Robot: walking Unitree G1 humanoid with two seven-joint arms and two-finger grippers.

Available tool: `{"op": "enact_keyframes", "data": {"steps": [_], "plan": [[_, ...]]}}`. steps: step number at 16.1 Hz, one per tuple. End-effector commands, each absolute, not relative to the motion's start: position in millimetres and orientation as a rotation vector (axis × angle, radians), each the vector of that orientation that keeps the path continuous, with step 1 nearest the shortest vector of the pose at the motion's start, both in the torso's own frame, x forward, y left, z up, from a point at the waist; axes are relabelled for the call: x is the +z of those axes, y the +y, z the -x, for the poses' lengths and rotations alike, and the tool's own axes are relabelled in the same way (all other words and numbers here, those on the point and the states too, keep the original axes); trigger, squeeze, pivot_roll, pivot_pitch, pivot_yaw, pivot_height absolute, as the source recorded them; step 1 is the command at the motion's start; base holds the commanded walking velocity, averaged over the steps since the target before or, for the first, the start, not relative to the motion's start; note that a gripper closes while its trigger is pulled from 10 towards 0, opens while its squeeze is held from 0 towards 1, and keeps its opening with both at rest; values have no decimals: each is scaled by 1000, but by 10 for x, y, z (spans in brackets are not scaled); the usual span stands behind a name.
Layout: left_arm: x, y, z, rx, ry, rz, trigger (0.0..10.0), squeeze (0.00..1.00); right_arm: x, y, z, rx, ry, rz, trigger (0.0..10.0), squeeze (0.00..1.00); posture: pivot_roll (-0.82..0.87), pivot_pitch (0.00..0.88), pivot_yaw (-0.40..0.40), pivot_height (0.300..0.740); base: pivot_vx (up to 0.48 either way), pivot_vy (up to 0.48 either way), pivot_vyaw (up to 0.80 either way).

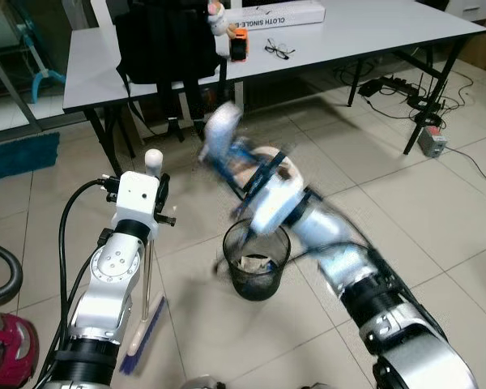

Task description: Sweep floor

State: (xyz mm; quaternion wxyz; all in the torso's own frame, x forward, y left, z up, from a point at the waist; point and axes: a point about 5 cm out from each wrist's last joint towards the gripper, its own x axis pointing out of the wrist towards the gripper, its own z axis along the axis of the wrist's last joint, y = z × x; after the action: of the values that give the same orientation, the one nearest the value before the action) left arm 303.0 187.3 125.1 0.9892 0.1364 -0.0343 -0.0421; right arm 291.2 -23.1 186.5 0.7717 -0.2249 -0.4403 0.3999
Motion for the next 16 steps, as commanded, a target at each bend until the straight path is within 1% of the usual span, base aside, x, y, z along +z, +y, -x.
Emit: {"op": "enact_keyframes", "data": {"steps": [1, 2, 5, 7, 8, 9, 10, 11, 12, 13, 14, 16], "plan": [[1315, 1889, -3057, -74, -98, -292, 10000, 0, 1922, -192, -2846, 903, -1034, 517, 10000, 0, 32, 25, 62, 740, 0, 0, 0], [1313, 1889, -3057, -74, -98, -291, 10000, 0, 1911, -187, -2840, 910, -1035, 526, 10000, 0, 32, 25, 62, 740, 0, 0, 0], [1307, 1875, -3064, -78, -97, -286, 10000, 0, 1790, -171, -2863, 962, -988, 625, 10000, 0, 27, 23, 60, 740, 0, 0, 0], [1310, 1871, -3064, -77, -99, -286, 10000, 0, 1848, -252, -2994, 849, -949, 620, 10000, 0, 32, 23, 56, 740, 0, 0, 0], [1314, 1882, -3062, -72, -100, -289, 10000, 0, 1997, -383, -3171, 693, -888, 522, 10000, 0, 32, 23, 56, 740, 0, 0, 0], [1337, 1904, -3063, -58, -105, -296, 10000, 0, 2260, -624, -3398, 478, -805, 266, 10000, 0, 29, 24, 56, 740, 0, 0, 0], [1373, 1922, -3077, -45, -109, -289, 10000, 0, 2488, -824, -3518, 359, -778, 70, 10000, 0, 29, 24, 56, 740, 0, 0, 0], [1420, 1927, -3093, -42, -118, -292, 10000, 0, 2732, -943, -3525, 302, -825, -2, 10000, 0, 22, 24, 60, 740, 0, 0, 0], [1438, 1926, -3099, -44, -121, -296, 10000, 0, 2825, -973, -3503, 290, -856, 5, 10000, 0, 22, 24, 60, 740, 0, 0, 0], [1506, 1905, -3118, -56, -141, -307, 10000, 0, 3063, -1032, -3407, 250, -949, 26, 10000, 0, 19, 25, 63, 740, 0, 0, 0], [1562, 1894, -3126, -59, -169, -330, 10000, 0, 3158, -1025, -3323, 251, -1003, 69, 10000, 0, 16, 25, 66, 740, 0, 0, 775], [1609, 1897, -3130, -46, -192, -355, 10000, 0, 3101, -947, -3256, 303, -1000, 149, 10000, 0, 18, 27, 65, 740, 0, 0, 775]]}}
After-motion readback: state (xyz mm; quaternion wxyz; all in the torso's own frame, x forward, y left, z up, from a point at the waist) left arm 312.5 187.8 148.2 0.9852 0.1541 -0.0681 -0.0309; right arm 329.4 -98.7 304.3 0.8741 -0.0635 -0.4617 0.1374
